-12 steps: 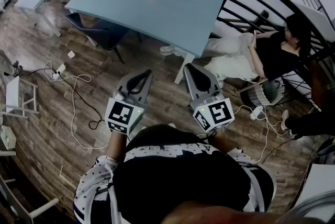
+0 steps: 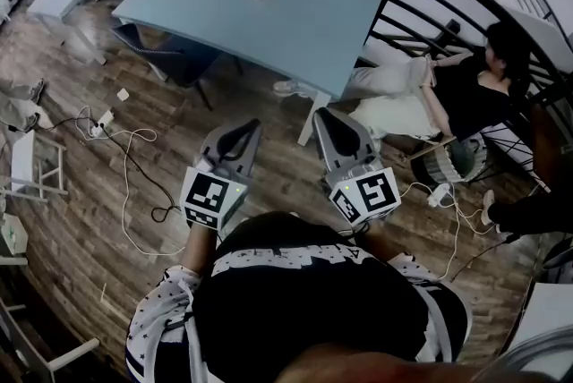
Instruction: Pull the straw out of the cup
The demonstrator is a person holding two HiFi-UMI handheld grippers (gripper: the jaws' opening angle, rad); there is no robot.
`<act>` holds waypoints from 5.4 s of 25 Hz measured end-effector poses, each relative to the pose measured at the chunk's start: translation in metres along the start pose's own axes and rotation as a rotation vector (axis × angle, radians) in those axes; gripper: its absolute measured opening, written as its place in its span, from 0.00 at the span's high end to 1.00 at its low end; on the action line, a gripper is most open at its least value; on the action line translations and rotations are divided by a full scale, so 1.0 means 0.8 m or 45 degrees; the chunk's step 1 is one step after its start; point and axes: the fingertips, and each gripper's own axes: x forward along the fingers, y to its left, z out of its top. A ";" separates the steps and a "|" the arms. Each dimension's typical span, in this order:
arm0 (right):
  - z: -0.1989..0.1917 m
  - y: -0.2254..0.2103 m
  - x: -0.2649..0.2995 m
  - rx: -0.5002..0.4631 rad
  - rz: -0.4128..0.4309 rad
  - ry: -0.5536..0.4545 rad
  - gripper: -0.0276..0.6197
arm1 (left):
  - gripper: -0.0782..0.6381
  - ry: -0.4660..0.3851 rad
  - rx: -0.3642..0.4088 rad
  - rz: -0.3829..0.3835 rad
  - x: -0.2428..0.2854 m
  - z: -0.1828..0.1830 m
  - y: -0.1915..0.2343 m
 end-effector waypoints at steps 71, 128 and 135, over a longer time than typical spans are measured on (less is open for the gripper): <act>-0.036 -0.056 0.027 0.013 0.025 -0.012 0.90 | 0.87 0.004 -0.014 -0.096 0.089 -0.023 0.006; -0.047 -0.107 0.371 0.020 -0.134 0.121 0.90 | 0.87 0.002 -0.118 -0.267 0.230 -0.026 0.333; -0.052 -0.111 0.407 0.023 -0.177 0.107 0.90 | 0.87 -0.026 -0.091 -0.299 0.239 -0.021 0.374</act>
